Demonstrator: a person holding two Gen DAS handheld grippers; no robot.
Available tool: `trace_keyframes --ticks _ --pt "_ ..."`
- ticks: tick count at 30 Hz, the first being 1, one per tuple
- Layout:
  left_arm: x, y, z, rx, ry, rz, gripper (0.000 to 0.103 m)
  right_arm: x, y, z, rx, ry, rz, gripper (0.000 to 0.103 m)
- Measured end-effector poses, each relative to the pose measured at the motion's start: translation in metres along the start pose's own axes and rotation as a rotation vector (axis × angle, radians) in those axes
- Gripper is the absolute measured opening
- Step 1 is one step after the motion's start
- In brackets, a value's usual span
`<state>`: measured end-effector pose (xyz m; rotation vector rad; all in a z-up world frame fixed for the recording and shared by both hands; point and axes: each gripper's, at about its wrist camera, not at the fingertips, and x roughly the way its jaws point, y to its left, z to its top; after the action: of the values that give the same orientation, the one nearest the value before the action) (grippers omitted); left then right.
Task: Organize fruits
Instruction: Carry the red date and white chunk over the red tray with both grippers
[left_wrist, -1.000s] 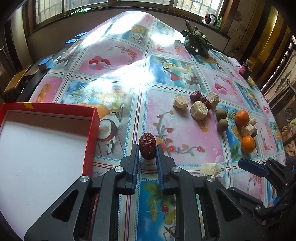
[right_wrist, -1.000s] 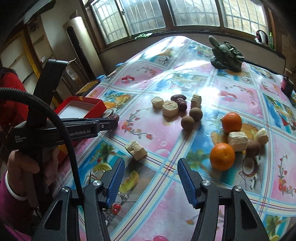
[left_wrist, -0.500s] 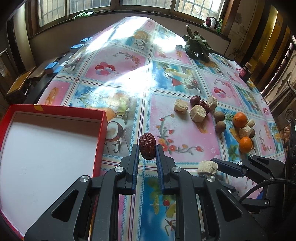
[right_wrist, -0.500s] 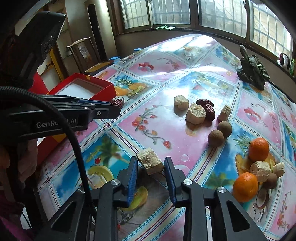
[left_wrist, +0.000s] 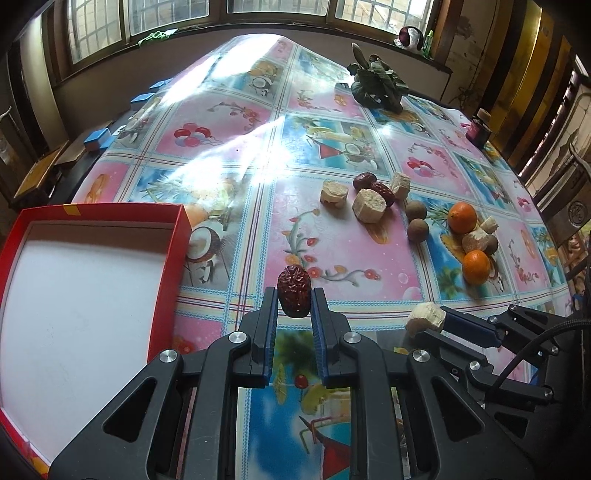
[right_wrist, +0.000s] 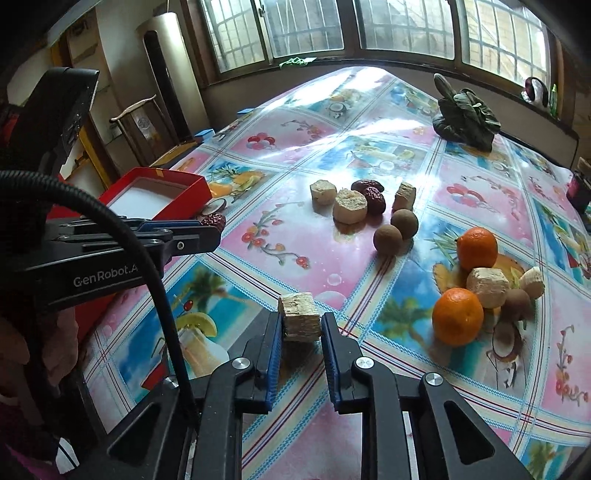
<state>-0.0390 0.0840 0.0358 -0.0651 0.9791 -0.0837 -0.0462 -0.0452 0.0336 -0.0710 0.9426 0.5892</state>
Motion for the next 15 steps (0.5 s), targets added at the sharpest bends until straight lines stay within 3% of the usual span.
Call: trace_keyframes --ticks 6,8,10,15 --pt "0.004 -0.007 -0.006 0.016 0.015 -0.008 0.017 -0.002 -0.002 -0.004 0.005 0.006 -0.005 0.021" --pt "0.006 -0.006 -0.007 0.011 0.026 -0.009 0.017 -0.002 -0.001 -0.005 0.005 -0.002 -0.003 0.024" --pt "0.009 -0.004 -0.007 0.007 0.032 -0.01 0.017 0.0 0.0 -0.005 0.002 -0.002 0.0 0.035" --pt "0.015 -0.003 -0.006 0.006 0.041 -0.004 0.017 0.004 0.0 -0.005 0.001 -0.009 -0.013 0.035"
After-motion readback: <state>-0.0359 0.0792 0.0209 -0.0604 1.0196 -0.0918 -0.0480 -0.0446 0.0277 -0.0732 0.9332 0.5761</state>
